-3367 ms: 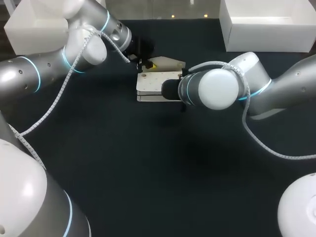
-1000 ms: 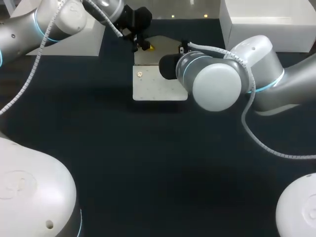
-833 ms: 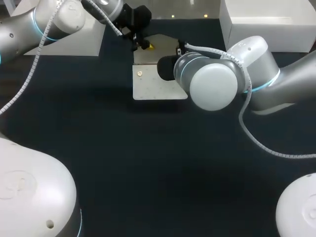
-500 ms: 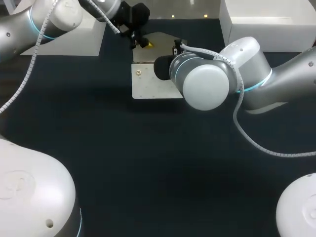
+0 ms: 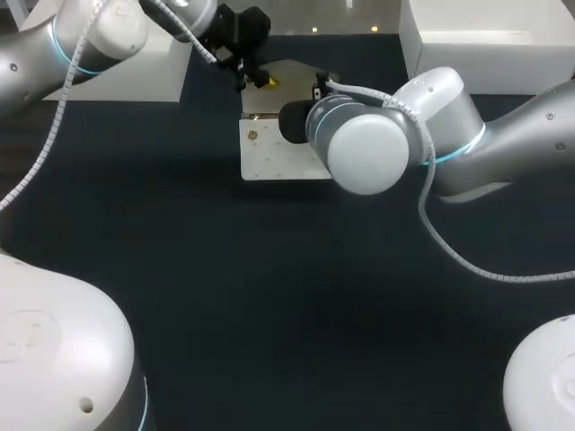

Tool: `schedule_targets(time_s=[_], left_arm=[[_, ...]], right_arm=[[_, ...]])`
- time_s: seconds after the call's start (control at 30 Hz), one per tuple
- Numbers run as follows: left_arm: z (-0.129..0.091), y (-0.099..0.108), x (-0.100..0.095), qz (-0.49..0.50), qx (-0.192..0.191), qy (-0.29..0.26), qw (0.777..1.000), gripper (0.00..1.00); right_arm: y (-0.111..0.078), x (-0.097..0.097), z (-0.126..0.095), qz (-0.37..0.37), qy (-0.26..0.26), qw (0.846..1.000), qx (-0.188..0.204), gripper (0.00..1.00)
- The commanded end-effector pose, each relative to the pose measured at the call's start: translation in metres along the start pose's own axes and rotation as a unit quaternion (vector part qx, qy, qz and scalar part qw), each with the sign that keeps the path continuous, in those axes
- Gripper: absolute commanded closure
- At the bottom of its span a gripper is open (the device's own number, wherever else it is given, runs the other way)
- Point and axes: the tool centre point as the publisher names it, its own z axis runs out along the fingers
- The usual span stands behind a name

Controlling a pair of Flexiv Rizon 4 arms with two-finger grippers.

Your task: Pick up the bag, open it, inspect its contents, close it, and place it on the opposite side

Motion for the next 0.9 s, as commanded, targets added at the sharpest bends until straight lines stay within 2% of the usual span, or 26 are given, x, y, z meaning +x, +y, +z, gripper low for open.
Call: schedule_targets(time_s=[0.03,0.37,0.9], left_arm=[[0.001,0.001,0.002,0.001,0.002,-0.013,1.0,1.0],[0.002,0.003,0.002,0.002,0.017,-0.025,1.0,1.0],[0.002,0.002,-0.003,-0.015,0.025,-0.035,0.999,1.0]], right_arm=[[-0.001,-0.001,0.0,-0.001,0.011,1.0,-0.002,1.0],[0.001,0.006,0.004,-0.015,0.063,0.998,0.006,1.0],[0.001,0.027,-0.002,0.005,0.093,0.996,0.005,1.0]])
